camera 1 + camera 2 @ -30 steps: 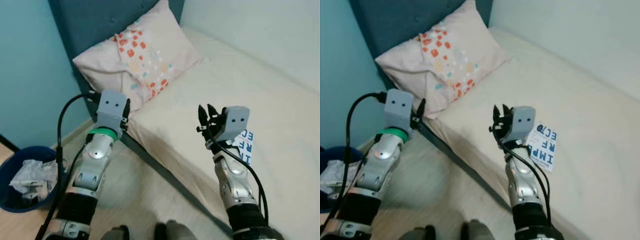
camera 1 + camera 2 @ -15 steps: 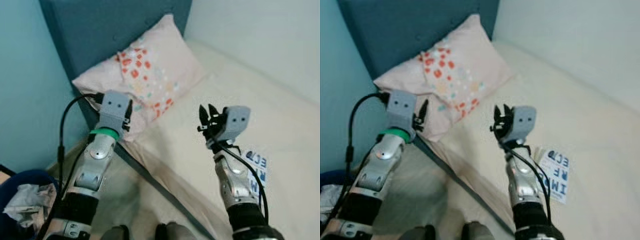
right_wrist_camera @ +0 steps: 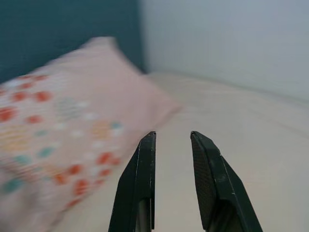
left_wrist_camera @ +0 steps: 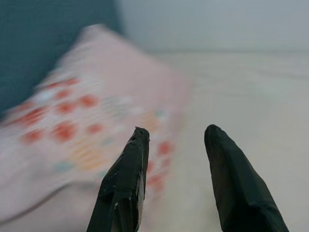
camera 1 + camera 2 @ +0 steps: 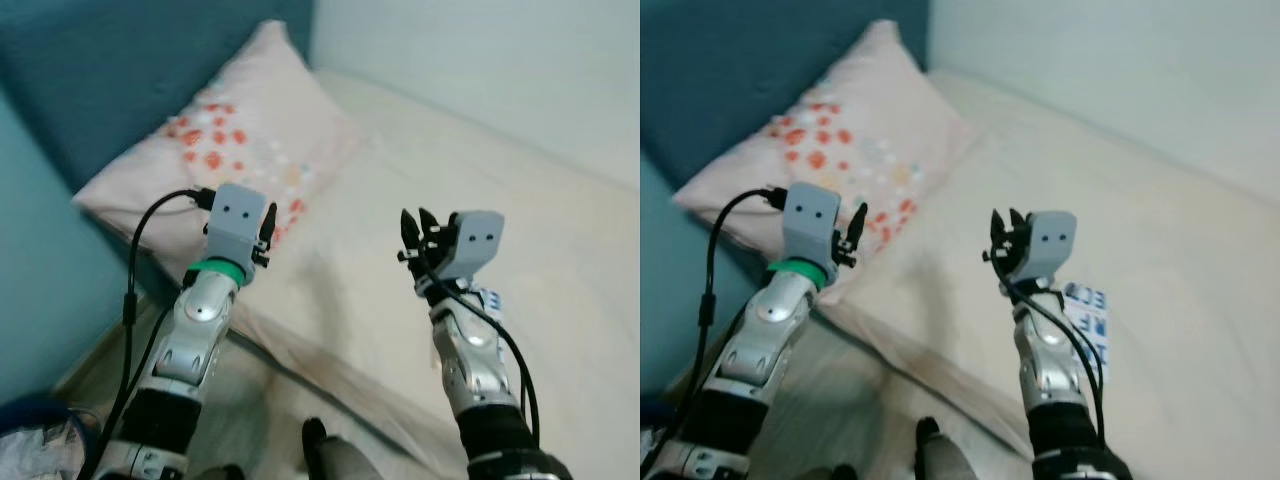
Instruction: Clean up the room
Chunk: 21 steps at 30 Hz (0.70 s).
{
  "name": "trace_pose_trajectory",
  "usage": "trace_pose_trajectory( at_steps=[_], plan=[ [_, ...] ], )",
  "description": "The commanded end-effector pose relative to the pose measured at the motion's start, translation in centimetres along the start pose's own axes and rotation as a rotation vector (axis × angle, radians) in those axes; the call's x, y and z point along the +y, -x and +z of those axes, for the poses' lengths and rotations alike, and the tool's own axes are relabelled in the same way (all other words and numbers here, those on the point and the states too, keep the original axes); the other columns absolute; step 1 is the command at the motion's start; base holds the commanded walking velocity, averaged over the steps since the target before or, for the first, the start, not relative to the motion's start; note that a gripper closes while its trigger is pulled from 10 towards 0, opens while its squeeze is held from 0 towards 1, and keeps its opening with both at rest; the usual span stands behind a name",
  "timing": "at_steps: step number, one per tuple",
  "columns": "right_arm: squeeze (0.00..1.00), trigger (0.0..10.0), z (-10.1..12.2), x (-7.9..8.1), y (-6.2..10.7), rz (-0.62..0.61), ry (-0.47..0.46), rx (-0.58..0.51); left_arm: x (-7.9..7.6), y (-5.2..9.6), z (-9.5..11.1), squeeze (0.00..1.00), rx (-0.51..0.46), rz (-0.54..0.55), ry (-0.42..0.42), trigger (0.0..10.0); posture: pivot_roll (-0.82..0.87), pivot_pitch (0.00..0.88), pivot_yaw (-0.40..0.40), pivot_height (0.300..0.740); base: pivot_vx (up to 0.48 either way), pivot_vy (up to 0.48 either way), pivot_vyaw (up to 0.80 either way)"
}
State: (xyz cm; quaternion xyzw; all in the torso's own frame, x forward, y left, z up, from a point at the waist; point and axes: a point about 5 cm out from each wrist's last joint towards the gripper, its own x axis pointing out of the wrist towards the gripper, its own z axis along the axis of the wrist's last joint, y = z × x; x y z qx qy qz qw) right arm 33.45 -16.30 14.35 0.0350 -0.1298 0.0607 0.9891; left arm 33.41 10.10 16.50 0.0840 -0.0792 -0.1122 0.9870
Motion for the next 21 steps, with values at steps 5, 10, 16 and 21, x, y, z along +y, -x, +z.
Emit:
trace_pose_trajectory(
  at_steps=[5,10,16,21],
  plan=[
    [0.00,10.0,-0.3,-1.2,0.3,-0.061,-0.043,0.015,-0.4,0.2,-0.5,0.00,0.023,-0.024,-0.004,10.0,-0.13,0.114,0.013,0.740,0.000,0.000,-0.75],
    [0.00,10.0,-0.1,-1.7,0.2,-0.086,-0.061,0.011,-0.4,0.1,-0.5,0.00,0.023,-0.025,-0.008,10.0,-0.13,0.111,0.015,0.740,0.000,0.000,-0.75],
    [0.00,10.0,-0.1,-1.9,0.1,-0.093,-0.063,0.010,-0.3,0.0,-0.6,0.00,0.028,-0.017,-0.006,10.0,-0.14,0.105,0.018,0.740,0.000,0.000,-0.75],
    [0.00,10.0,-0.1,-1.8,0.1,-0.091,-0.062,0.009,-0.1,-0.1,-0.6,0.00,0.031,-0.003,-0.003,10.0,-0.14,0.104,0.017,0.740,0.000,0.000,-0.75]
  ],
)
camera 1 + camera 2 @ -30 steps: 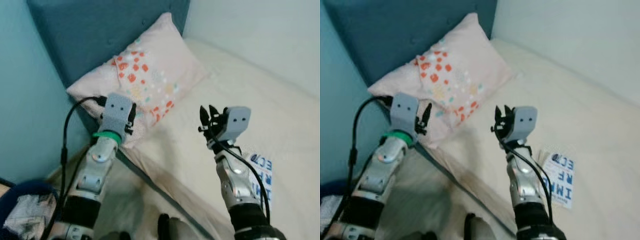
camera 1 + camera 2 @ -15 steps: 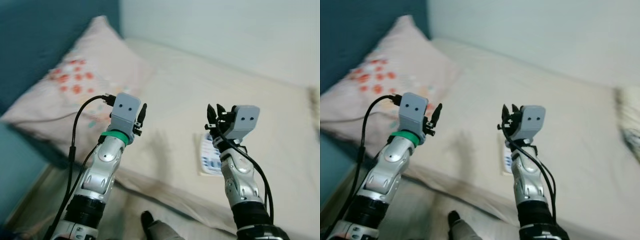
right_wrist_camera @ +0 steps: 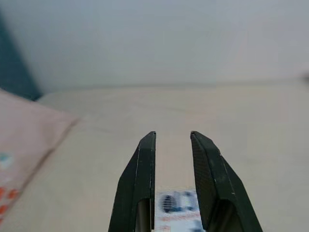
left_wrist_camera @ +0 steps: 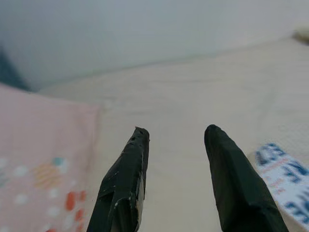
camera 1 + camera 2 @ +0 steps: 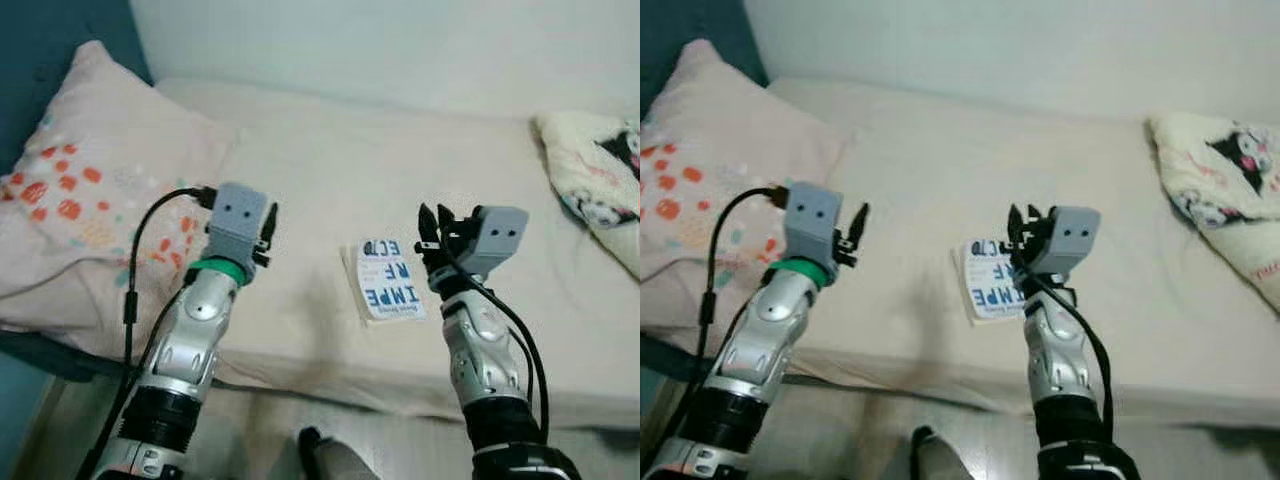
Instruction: Clean up the room
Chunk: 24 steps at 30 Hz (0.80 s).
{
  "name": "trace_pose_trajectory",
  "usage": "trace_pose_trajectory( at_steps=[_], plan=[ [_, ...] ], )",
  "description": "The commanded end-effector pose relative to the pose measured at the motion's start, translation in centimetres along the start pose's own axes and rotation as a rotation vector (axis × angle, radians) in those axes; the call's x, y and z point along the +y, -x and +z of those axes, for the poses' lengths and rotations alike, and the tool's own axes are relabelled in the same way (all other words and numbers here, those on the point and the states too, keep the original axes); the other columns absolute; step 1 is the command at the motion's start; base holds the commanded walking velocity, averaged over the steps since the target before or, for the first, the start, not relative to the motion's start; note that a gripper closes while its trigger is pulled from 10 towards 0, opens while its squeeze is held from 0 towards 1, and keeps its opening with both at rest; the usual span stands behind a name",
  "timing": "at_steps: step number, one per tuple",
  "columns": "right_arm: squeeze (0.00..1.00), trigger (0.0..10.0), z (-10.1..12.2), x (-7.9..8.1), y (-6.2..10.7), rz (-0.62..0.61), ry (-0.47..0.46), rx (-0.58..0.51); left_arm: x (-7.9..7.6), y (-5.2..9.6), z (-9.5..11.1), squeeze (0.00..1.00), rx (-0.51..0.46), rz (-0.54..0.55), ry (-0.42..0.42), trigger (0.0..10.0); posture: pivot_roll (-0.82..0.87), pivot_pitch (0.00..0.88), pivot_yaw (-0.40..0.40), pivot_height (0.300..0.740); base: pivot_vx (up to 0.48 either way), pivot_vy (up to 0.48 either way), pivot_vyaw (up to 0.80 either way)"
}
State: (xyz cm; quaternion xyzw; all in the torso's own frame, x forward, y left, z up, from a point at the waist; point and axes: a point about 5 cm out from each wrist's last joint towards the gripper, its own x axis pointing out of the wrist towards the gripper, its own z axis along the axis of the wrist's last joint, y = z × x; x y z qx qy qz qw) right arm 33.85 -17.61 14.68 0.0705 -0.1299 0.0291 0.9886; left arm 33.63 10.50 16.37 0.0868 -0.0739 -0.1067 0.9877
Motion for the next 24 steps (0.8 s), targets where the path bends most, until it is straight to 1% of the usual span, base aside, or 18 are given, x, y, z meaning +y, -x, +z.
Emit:
trace_pose_trajectory(
  at_steps=[1,9,12,13,14,15,16,17,19,21,22,23,24],
  plan=[
    [0.00,10.0,-0.3,-0.5,0.4,-0.019,0.001,0.015,-0.5,0.0,-0.4,0.00,0.019,-0.013,0.002,10.0,-0.14,0.104,0.017,0.740,0.000,0.000,-0.75],
    [0.00,10.0,-0.3,0.2,-0.1,0.018,0.012,0.014,-0.2,-0.1,-0.4,0.00,0.023,0.013,0.004,10.0,-0.13,0.104,0.017,0.740,0.000,0.000,-0.75],
    [0.00,10.0,-0.4,1.0,-0.6,0.055,0.012,0.022,0.1,-0.1,-0.6,0.00,0.031,0.034,0.005,10.0,-0.13,0.102,0.006,0.740,0.000,0.000,-0.75],
    [0.00,10.0,-0.5,1.5,-0.8,0.079,0.012,0.031,0.7,0.0,-0.9,0.00,0.045,0.065,0.009,10.0,-0.12,0.098,-0.012,0.740,0.000,0.000,-0.75],
    [0.00,10.0,-0.6,1.8,-1.0,0.094,0.012,0.036,1.2,0.1,-1.2,0.00,0.055,0.087,0.012,10.0,-0.12,0.098,-0.012,0.740,0.000,0.000,-0.75],
    [0.00,10.0,-0.7,2.3,-1.3,0.120,0.009,0.047,2.1,0.4,-1.7,0.00,0.068,0.126,-0.007,10.0,-0.10,0.097,-0.034,0.740,0.000,0.000,-0.75],
    [0.00,10.0,-0.7,2.3,-1.3,0.120,0.009,0.047,2.1,0.4,-1.7,0.00,0.068,0.126,-0.007,10.0,-0.10,0.097,-0.034,0.740,0.000,0.000,-0.75],
    [0.00,10.0,-0.7,2.6,-1.5,0.135,0.008,0.053,2.6,0.5,-2.0,0.00,0.075,0.150,-0.021,10.0,-0.10,0.097,-0.034,0.740,0.000,0.000,-0.75],
    [0.00,10.0,-1.2,3.6,-1.9,0.186,0.011,0.084,4.5,1.3,-3.2,0.00,0.105,0.234,-0.089,10.0,-0.06,0.099,-0.081,0.740,0.000,0.000,-0.75],
    [0.00,10.0,-1.2,3.6,-1.9,0.186,0.011,0.084,4.5,1.3,-3.2,0.00,0.105,0.234,-0.089,10.0,-0.06,0.099,-0.081,0.740,0.000,0.000,-0.75],
    [0.00,10.0,-1.4,3.9,-2.0,0.200,0.013,0.094,5.0,1.6,-3.5,0.00,0.116,0.258,-0.104,10.0,-0.05,0.099,-0.087,0.740,0.000,0.000,-0.75],
    [0.00,10.0,-1.8,4.8,-2.1,0.247,0.035,0.114,6.2,2.4,-4.3,0.00,0.141,0.305,-0.143,10.0,-0.02,0.107,-0.122,0.740,0.000,0.000,0.00],
    [0.00,10.0,-1.8,4.8,-2.1,0.247,0.035,0.114,6.2,2.4,-4.3,0.00,0.141,0.305,-0.143,10.0,-0.02,0.107,-0.122,0.740,0.000,0.000,0.00]
  ],
)
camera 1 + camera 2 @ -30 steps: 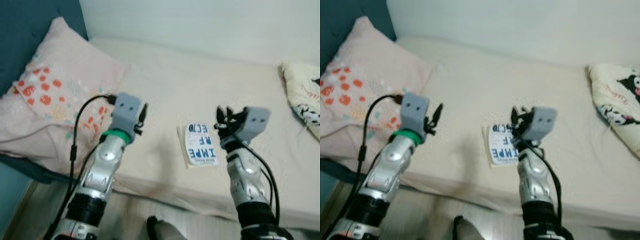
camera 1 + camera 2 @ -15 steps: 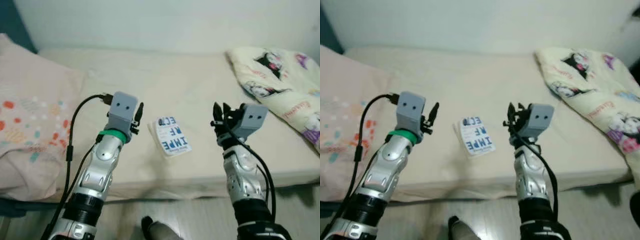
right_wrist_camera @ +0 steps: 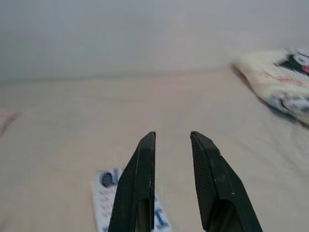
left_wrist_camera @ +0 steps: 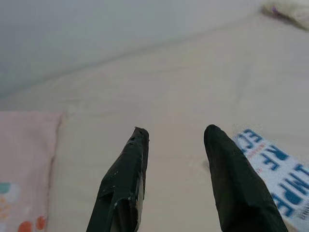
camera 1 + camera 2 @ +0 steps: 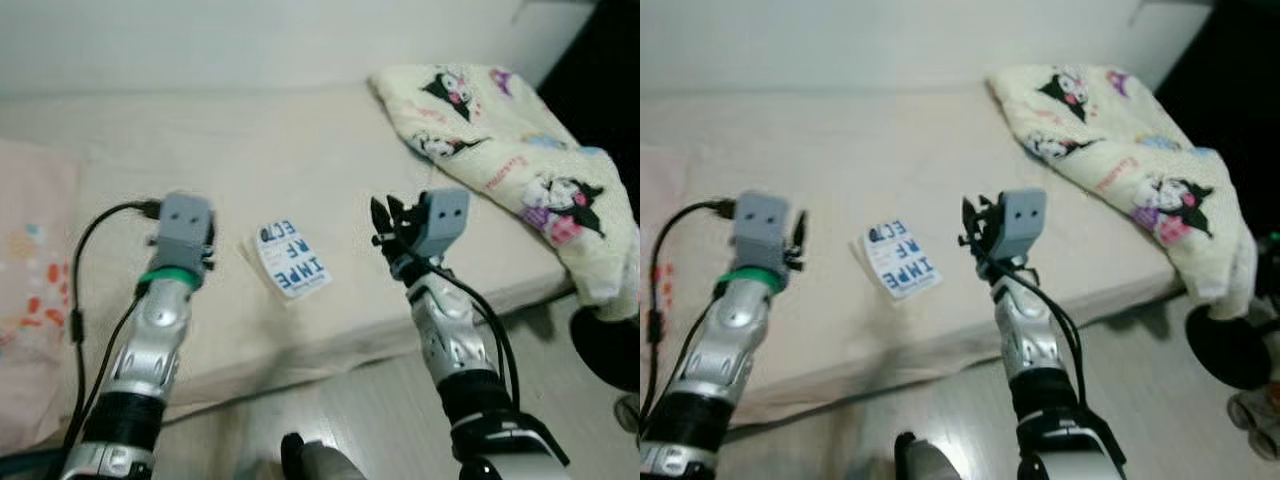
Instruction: Clean up the room
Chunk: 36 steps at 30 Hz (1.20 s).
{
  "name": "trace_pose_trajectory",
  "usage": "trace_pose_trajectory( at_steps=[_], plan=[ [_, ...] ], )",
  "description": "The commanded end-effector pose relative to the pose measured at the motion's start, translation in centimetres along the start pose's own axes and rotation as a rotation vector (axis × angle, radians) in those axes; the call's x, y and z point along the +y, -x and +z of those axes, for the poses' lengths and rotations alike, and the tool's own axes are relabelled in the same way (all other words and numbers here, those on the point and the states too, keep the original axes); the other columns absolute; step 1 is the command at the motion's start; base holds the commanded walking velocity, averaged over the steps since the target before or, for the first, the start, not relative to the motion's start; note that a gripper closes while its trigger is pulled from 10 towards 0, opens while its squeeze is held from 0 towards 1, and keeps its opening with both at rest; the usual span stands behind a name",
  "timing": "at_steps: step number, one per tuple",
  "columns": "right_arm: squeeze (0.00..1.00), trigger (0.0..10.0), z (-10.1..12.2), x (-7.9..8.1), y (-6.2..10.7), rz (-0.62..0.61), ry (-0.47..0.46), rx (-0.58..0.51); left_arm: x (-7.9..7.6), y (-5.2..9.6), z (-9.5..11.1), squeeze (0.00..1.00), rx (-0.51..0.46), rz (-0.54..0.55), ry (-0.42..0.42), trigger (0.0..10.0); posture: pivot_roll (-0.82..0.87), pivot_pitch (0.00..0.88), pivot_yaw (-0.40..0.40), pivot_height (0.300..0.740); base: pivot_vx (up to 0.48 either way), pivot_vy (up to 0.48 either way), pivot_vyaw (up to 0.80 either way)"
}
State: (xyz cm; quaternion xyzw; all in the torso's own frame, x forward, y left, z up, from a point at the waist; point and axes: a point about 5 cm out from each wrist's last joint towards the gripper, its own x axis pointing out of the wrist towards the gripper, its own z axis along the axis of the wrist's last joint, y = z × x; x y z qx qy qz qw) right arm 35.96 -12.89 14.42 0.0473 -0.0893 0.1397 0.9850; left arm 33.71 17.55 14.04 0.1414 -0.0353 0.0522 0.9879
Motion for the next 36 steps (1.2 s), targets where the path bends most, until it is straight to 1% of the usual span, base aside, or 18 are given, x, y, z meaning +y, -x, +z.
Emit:
trace_pose_trajectory(
  at_steps=[1,2,3,4,6,8,9,11,12,13,16,17,20,24,28,34,36],
  plan=[
    [0.00,10.0,-0.7,2.1,-0.6,0.110,0.046,0.038,1.6,1.7,-2.1,0.00,0.037,0.072,-0.060,10.0,-0.01,0.106,-0.127,0.740,0.000,0.000,0.00],
    [0.00,10.0,-0.7,2.1,-0.6,0.110,0.046,0.038,1.6,1.7,-2.1,0.00,0.037,0.072,-0.060,10.0,-0.01,0.106,-0.127,0.740,0.000,0.000,0.00],
    [0.00,10.0,-0.8,2.6,-0.7,0.132,0.051,0.040,2.0,2.0,-2.3,0.00,0.036,0.087,-0.067,10.0,-0.01,0.105,-0.127,0.740,0.000,0.000,0.00],
    [0.00,10.0,-0.7,3.0,-0.7,0.147,0.040,0.030,2.0,2.1,-2.2,0.00,0.028,0.093,-0.066,10.0,-0.01,0.100,-0.124,0.740,0.000,0.000,0.00],
    [0.00,10.0,-0.5,3.4,-0.9,0.158,0.022,0.013,1.4,2.1,-1.9,0.00,0.011,0.090,-0.057,10.0,-0.01,0.094,-0.117,0.740,0.000,0.000,0.00],
    [0.00,10.0,-0.3,3.6,-0.9,0.165,0.007,-0.004,0.7,1.7,-1.3,0.00,-0.017,0.074,-0.055,10.0,-0.02,0.089,-0.111,0.740,0.142,0.000,0.00],
    [0.00,10.0,-0.3,3.6,-0.9,0.165,0.007,-0.004,0.7,1.7,-1.3,0.00,-0.017,0.074,-0.055,10.0,-0.02,0.089,-0.111,0.740,0.285,0.000,0.00],
    [0.00,10.0,-0.2,3.5,-0.8,0.162,0.003,-0.019,-0.1,1.1,-0.5,0.00,-0.045,0.055,-0.047,10.0,-0.05,0.082,-0.101,0.740,0.294,0.000,0.00],
    [0.00,10.0,-0.2,3.5,-0.8,0.162,0.003,-0.019,-0.1,1.1,-0.5,0.00,-0.045,0.055,-0.047,10.0,-0.05,0.082,-0.101,0.740,0.292,0.000,0.00],
    [0.00,10.0,-0.2,3.3,-0.7,0.159,0.006,-0.022,-0.5,0.9,-0.2,0.00,-0.054,0.048,-0.042,10.0,-0.05,0.081,-0.100,0.740,0.289,0.000,0.00],
    [0.00,10.0,-0.3,3.1,-0.6,0.154,0.020,-0.021,-0.8,0.8,0.0,0.00,-0.062,0.043,-0.039,10.0,-0.06,0.080,-0.099,0.740,0.286,0.000,0.00],
    [0.00,10.0,-0.4,2.8,-0.4,0.149,0.040,-0.015,-1.0,0.8,0.1,0.00,-0.067,0.040,-0.037,10.0,-0.06,0.079,-0.098,0.740,0.281,0.000,0.00],
    [0.00,10.0,-0.7,2.4,-0.3,0.135,0.069,-0.001,-1.6,1.1,0.2,0.00,-0.075,0.034,-0.034,10.0,-0.06,0.077,-0.097,0.740,0.260,0.000,0.80],
    [0.00,10.0,-0.7,2.3,-0.3,0.131,0.075,0.000,-1.7,1.2,0.2,0.00,-0.083,0.038,-0.034,10.0,-0.06,0.076,-0.097,0.740,0.255,0.000,0.80],
    [0.00,10.0,-0.7,2.3,-0.3,0.126,0.074,-0.002,-1.8,1.2,0.8,0.00,-0.113,0.053,-0.049,10.0,-0.06,0.073,-0.096,0.740,0.247,0.000,0.71],
    [0.00,10.0,-0.3,2.2,-0.3,0.135,0.047,-0.029,-1.9,0.9,1.4,0.00,-0.135,0.056,-0.023,10.0,-0.07,0.071,-0.093,0.740,0.000,0.000,0.00],
    [0.00,10.0,-0.3,2.0,-0.2,0.133,0.045,-0.033,-2.1,1.0,1.6,0.00,-0.149,0.037,-0.007,10.0,-0.07,0.072,-0.088,0.740,0.000,0.000,0.00]
  ],
)
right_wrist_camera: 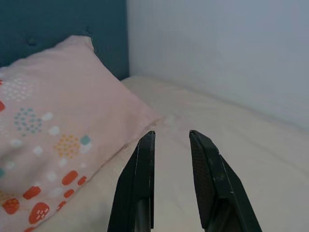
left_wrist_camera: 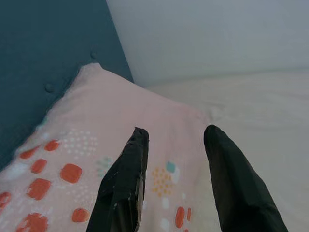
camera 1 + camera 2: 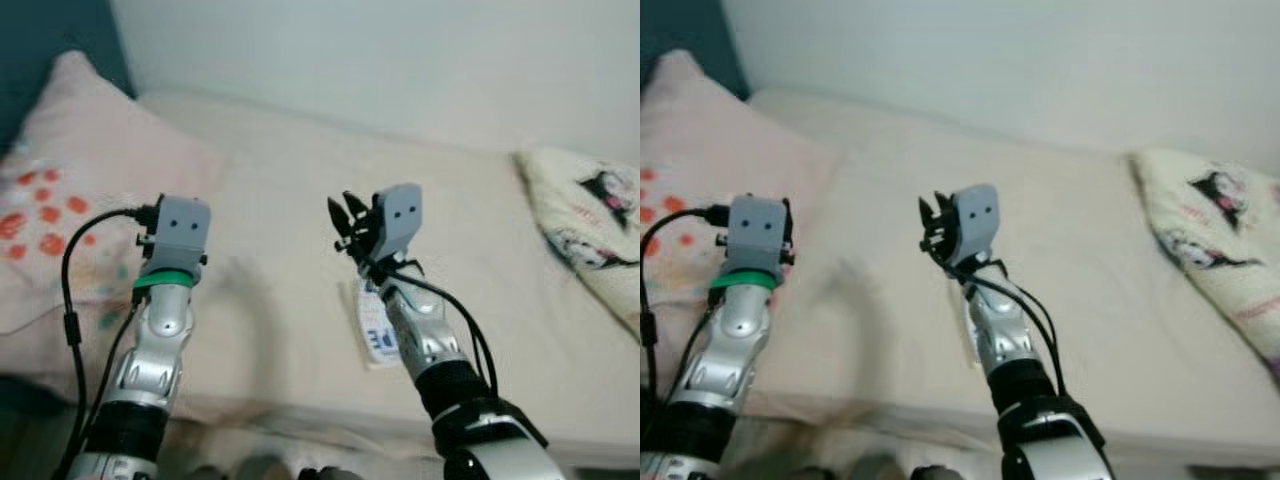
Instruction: Clean up the room
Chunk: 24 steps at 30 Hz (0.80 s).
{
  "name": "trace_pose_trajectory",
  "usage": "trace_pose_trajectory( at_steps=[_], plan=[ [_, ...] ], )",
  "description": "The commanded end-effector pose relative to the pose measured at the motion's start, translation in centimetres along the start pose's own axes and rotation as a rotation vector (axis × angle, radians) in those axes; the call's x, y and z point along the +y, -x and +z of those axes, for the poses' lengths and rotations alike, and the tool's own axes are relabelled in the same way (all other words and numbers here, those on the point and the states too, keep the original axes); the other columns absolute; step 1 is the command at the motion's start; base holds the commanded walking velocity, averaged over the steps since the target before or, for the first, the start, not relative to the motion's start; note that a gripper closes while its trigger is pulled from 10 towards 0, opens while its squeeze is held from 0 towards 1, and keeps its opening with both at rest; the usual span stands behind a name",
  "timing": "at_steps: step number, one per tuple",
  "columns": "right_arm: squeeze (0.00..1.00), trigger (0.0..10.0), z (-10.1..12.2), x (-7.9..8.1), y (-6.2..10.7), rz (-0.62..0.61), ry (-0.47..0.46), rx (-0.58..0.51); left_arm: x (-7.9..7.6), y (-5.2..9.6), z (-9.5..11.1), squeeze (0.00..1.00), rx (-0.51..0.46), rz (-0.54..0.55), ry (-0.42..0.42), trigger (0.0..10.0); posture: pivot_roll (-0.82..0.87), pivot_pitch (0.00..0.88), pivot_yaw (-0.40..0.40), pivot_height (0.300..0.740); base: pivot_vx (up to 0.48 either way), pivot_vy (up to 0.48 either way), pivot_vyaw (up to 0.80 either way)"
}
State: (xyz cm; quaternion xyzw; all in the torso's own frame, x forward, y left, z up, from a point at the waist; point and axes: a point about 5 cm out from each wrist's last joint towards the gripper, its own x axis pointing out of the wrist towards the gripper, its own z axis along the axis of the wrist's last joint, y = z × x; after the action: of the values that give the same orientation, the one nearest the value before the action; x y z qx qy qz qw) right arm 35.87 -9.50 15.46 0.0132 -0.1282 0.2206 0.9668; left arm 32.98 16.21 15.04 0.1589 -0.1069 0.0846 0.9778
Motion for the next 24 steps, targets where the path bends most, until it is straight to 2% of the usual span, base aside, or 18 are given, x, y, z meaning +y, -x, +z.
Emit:
trace_pose_trajectory(
  at_steps=[1,8,9,10,13,14,16,17,18,20,22,24],
  plan=[
    [0.00,10.0,-0.9,-1.1,1.1,-0.041,-0.018,0.030,-1.2,0.3,0.3,0.00,-0.013,-0.046,0.029,10.0,-0.07,0.072,-0.088,0.740,0.000,0.000,0.00],
    [0.00,10.0,-1.0,-1.4,1.3,-0.053,-0.019,0.027,-1.9,0.5,1.0,0.00,-0.031,-0.099,0.063,10.0,-0.07,0.072,-0.079,0.740,0.000,0.000,0.00],
    [0.00,10.0,-1.0,-1.4,1.3,-0.062,-0.022,0.024,-2.6,0.6,1.2,0.00,-0.004,-0.140,0.126,10.0,-0.07,0.067,-0.072,0.740,0.000,0.000,0.00],
    [0.00,10.0,-1.0,-1.4,1.3,-0.062,-0.022,0.024,-2.6,0.6,1.2,0.00,-0.004,-0.140,0.126,10.0,-0.07,0.067,-0.072,0.740,0.000,0.000,0.00],
    [0.00,10.0,-0.9,-1.5,1.4,-0.078,-0.042,0.013,-3.5,0.6,1.1,0.00,0.064,-0.199,0.239,10.0,-0.08,0.064,-0.068,0.740,0.000,0.000,0.00],
    [0.00,10.0,-0.9,-1.5,1.4,-0.078,-0.042,0.013,-3.5,0.6,1.1,0.00,0.064,-0.199,0.239,10.0,-0.08,0.064,-0.068,0.740,0.000,0.000,0.00],
    [0.00,10.0,-0.8,-1.6,1.4,-0.088,-0.064,0.002,-4.0,0.5,1.2,0.00,0.047,-0.228,0.228,10.0,-0.09,0.059,-0.057,0.740,0.000,0.000,0.00],
    [0.00,10.0,-0.7,-1.8,1.4,-0.099,-0.100,-0.011,-4.7,0.2,1.5,0.00,-0.028,-0.241,0.119,10.0,-0.09,0.056,-0.054,0.740,0.000,0.000,0.00],
    [0.00,10.0,-0.7,-1.9,1.4,-0.112,-0.112,-0.015,-4.8,-0.2,1.6,0.00,-0.054,-0.227,0.074,10.0,-0.10,0.050,-0.047,0.740,0.000,0.000,0.00],
    [0.00,10.0,-0.7,-1.9,1.4,-0.112,-0.112,-0.015,-4.8,-0.2,1.6,0.00,-0.054,-0.227,0.074,10.0,-0.10,0.050,-0.047,0.740,0.000,0.000,0.00],
    [0.00,10.0,-0.7,-2.4,1.7,-0.162,-0.117,-0.024,-4.7,-0.8,1.8,0.00,-0.093,-0.176,0.015,10.0,-0.11,0.042,-0.034,0.740,0.000,0.000,0.00],
    [0.00,10.0,-0.7,-2.6,1.9,-0.179,-0.118,-0.025,-4.6,-0.9,1.8,0.00,-0.097,-0.167,0.006,10.0,-0.11,0.042,-0.032,0.740,0.000,0.000,0.00]
  ],
)
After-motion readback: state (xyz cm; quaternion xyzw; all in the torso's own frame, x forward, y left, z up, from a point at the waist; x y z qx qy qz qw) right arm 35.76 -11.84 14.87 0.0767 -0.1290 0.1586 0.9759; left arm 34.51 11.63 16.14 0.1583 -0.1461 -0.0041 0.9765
